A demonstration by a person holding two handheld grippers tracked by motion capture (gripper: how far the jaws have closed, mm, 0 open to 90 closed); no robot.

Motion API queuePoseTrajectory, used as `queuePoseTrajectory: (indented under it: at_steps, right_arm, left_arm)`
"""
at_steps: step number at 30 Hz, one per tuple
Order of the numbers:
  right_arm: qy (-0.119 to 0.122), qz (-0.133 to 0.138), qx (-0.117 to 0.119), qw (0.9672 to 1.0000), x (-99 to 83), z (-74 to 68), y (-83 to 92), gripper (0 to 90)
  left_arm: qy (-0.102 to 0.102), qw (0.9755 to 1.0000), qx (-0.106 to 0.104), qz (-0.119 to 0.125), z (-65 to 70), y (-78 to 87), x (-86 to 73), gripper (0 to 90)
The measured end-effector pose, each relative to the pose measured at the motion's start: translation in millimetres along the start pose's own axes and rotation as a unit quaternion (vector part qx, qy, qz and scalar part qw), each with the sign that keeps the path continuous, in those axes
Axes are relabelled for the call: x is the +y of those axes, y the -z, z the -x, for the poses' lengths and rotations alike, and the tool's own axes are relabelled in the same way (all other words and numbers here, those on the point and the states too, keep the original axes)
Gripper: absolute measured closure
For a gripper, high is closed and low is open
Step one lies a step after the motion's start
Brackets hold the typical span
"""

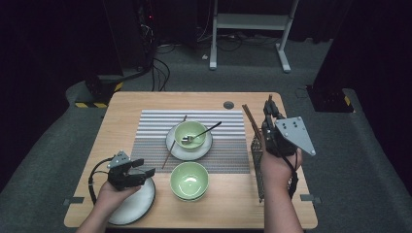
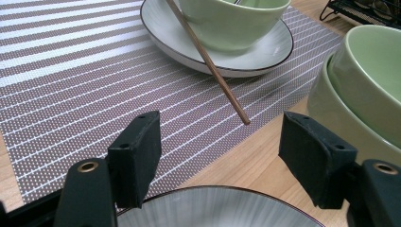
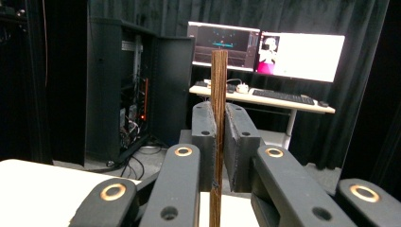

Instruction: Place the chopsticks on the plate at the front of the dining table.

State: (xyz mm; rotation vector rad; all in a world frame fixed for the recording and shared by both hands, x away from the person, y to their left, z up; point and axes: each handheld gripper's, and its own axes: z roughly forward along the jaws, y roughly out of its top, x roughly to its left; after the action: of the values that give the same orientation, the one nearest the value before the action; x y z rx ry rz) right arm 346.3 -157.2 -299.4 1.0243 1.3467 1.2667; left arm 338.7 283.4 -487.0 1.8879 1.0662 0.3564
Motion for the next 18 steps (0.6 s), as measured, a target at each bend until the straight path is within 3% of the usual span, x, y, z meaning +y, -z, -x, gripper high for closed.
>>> queuePoseTrajectory:
  at_steps: [18]
  right_arm:
    - [0.01,0.024,0.019,0.9995,15.3,-16.0,3.6,83.5]
  left_arm:
    - [-0.001,1.0,-0.001,0.003,0.1,1.0,0.4,30.6]
